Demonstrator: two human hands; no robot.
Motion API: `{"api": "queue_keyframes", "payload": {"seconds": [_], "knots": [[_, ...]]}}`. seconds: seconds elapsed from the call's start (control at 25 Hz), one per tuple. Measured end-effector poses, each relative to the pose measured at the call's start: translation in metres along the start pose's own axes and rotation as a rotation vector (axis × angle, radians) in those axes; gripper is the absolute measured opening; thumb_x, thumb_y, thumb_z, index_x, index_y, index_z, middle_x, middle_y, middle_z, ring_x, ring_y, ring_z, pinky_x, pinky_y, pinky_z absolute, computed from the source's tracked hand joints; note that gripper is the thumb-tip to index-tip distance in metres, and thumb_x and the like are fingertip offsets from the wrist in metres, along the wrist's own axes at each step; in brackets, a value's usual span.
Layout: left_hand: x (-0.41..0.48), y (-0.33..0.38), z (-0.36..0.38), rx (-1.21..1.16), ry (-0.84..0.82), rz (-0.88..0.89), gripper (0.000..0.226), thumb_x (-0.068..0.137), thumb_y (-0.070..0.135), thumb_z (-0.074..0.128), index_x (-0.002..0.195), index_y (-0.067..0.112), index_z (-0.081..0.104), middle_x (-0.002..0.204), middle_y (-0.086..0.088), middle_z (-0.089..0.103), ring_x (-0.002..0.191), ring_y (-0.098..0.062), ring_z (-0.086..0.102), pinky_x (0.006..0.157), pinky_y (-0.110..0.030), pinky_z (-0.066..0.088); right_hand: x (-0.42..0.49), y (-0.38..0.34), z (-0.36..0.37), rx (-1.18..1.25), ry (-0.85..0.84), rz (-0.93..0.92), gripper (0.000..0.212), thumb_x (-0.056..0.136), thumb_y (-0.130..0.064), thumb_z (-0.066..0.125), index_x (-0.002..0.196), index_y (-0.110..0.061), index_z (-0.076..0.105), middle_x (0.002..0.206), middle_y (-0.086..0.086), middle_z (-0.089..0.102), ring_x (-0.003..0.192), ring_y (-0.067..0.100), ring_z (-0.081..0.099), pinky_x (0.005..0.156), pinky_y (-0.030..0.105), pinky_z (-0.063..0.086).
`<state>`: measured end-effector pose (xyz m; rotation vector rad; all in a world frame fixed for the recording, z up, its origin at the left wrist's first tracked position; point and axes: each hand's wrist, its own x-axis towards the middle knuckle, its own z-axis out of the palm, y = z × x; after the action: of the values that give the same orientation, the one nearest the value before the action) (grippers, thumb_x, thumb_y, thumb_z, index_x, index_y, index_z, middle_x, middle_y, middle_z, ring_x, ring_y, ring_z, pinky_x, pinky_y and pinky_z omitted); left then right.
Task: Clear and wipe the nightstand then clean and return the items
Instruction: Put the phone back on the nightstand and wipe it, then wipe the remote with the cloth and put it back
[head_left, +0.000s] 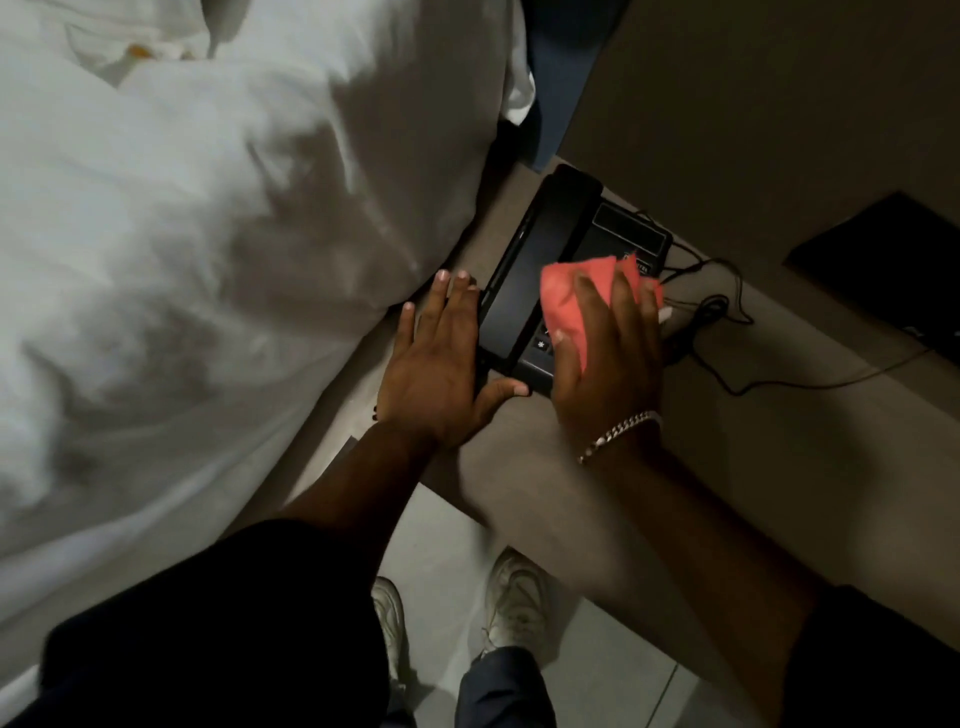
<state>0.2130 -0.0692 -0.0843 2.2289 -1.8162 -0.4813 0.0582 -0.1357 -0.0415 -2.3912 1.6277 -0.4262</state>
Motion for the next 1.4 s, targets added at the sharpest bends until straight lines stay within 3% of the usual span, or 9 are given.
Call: {"api": "queue_keyframes", "payload": {"seconds": [0.2, 0.36, 0.52, 0.64, 0.76, 0.92, 1.0, 1.2, 1.4], "knots": [[-0.009, 0.008, -0.016, -0.05, -0.036, -0.051, 0.102, 0.085, 0.077, 0.032, 0.155, 0.01, -0.001, 0.166, -0.011, 0.0, 0.152, -0.023, -0.009, 0.122, -0.05, -0.004, -0.062, -0.011, -0.019, -0.1, -0.218, -0.161, 0.058, 0.078, -0.006, 0.057, 0.134, -0.014, 0.051, 0.148, 0.017, 0.043, 0.137, 0.044, 0.034, 0.113, 0.056, 0.031], [-0.054, 0.01, -0.043, -0.259, 0.01, -0.126, 0.088, 0.089, 0.063, 0.033, 0.155, 0.01, 0.01, 0.165, -0.009, 0.008, 0.15, -0.019, -0.009, 0.123, -0.046, -0.001, -0.067, -0.024, -0.044, 0.091, -0.192, -0.161, 0.047, 0.082, -0.012, 0.048, 0.127, -0.01, 0.058, 0.139, 0.02, 0.053, 0.124, 0.042, 0.05, 0.106, 0.046, 0.037], [-0.114, -0.004, -0.109, -0.574, 0.392, -0.325, 0.055, 0.088, 0.018, 0.055, 0.14, 0.002, 0.047, 0.149, -0.014, 0.047, 0.145, -0.025, 0.033, 0.118, -0.038, 0.028, -0.062, -0.098, -0.074, 0.327, -0.216, -0.254, 0.053, 0.08, -0.01, 0.052, 0.133, -0.014, 0.053, 0.14, 0.016, 0.053, 0.126, 0.033, 0.052, 0.104, 0.043, 0.044], [-0.156, -0.017, -0.174, -0.614, 0.681, -0.444, 0.038, 0.086, 0.01, 0.056, 0.123, 0.001, 0.061, 0.125, -0.013, 0.066, 0.118, -0.026, 0.062, 0.102, -0.04, 0.047, -0.057, -0.173, -0.097, 0.555, -0.177, -0.349, 0.052, 0.077, -0.008, 0.06, 0.129, -0.011, 0.056, 0.134, 0.004, 0.058, 0.124, 0.016, 0.054, 0.107, 0.022, 0.038], [-0.197, -0.028, -0.236, -0.65, 0.883, -0.47, 0.028, 0.086, 0.005, 0.058, 0.112, 0.006, 0.066, 0.111, -0.004, 0.07, 0.102, -0.015, 0.067, 0.087, -0.035, 0.055, -0.062, -0.244, -0.118, 0.794, -0.218, -0.366, 0.051, 0.08, -0.017, 0.065, 0.129, -0.023, 0.056, 0.134, -0.017, 0.054, 0.125, -0.001, 0.052, 0.106, 0.017, 0.038], [-0.262, -0.068, -0.297, -0.531, 1.163, -0.609, 0.021, 0.086, 0.007, 0.057, 0.104, 0.012, 0.067, 0.1, 0.003, 0.07, 0.09, -0.006, 0.065, 0.075, -0.013, 0.05, -0.082, -0.336, -0.129, 1.0, -0.412, -0.367, 0.052, 0.079, -0.02, 0.069, 0.13, -0.027, 0.056, 0.132, -0.013, 0.061, 0.122, 0.002, 0.056, 0.104, 0.03, 0.045], [-0.293, -0.098, -0.313, -0.383, 1.241, -0.78, 0.017, 0.085, 0.007, 0.057, 0.098, 0.012, 0.067, 0.092, 0.0, 0.069, 0.077, -0.01, 0.064, 0.067, -0.015, 0.047, -0.091, -0.369, -0.128, 1.029, -0.485, -0.394, 0.052, 0.079, -0.014, 0.072, 0.128, -0.027, 0.058, 0.129, -0.013, 0.063, 0.119, 0.001, 0.058, 0.103, 0.029, 0.047], [-0.32, -0.164, -0.313, -0.342, 0.704, -1.397, 0.051, 0.081, 0.041, 0.068, 0.12, 0.011, 0.052, 0.117, -0.012, 0.054, 0.1, -0.033, 0.061, 0.076, -0.035, 0.043, -0.113, -0.407, -0.116, 1.056, -0.565, -0.374, 0.051, 0.08, -0.003, 0.072, 0.125, -0.026, 0.061, 0.125, -0.011, 0.066, 0.115, 0.001, 0.06, 0.101, 0.03, 0.05], [-0.305, -0.177, -0.291, -0.486, 0.561, -1.349, 0.066, 0.066, 0.047, 0.076, 0.117, 0.015, 0.047, 0.109, -0.007, 0.061, 0.091, -0.027, 0.061, 0.071, -0.03, 0.04, -0.122, -0.401, -0.11, 1.054, -0.613, -0.335, 0.052, 0.08, -0.003, 0.072, 0.123, -0.03, 0.061, 0.124, -0.015, 0.066, 0.115, 0.0, 0.06, 0.099, 0.028, 0.051]]}}
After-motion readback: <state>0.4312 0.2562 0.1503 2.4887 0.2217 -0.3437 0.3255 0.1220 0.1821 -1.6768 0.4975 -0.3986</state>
